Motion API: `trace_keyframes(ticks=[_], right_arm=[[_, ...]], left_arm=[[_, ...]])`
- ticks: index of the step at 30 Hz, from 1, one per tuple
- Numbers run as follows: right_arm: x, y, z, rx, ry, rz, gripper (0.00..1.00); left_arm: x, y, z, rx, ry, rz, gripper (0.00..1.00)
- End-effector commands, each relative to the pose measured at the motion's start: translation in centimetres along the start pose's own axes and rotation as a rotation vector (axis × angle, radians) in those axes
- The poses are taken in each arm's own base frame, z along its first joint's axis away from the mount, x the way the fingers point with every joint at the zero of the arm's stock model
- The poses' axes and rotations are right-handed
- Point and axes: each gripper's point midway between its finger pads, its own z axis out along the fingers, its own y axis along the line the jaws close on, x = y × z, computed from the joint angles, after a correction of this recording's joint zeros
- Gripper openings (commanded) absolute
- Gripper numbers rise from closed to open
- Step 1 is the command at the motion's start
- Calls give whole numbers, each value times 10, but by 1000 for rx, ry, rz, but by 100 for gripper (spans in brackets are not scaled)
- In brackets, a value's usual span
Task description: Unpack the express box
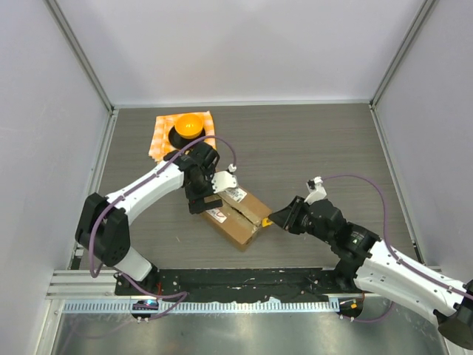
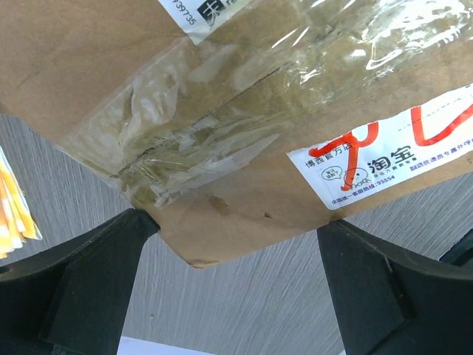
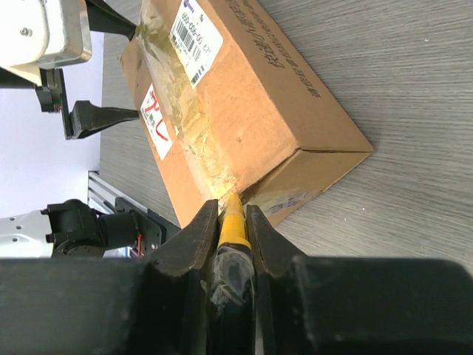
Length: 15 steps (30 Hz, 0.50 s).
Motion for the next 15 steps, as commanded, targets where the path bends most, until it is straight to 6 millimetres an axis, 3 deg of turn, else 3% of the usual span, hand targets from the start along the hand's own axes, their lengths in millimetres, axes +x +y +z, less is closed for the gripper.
trace_keyframes(ticks=[1, 8, 13, 15], right_arm=[[26, 15, -22, -27, 157, -47, 1], [32, 11, -35, -7, 180, -44, 1], [29, 22, -47, -42, 188, -65, 1], [26, 28, -52, -66, 186, -81, 1]], left_arm=[[-33, 46, 33, -131, -106, -104, 100], [-52, 72, 38, -199, -136, -102, 100], [-63, 93, 45, -236, -120, -126, 100], [-66, 90, 44, -217, -134, -116, 100]])
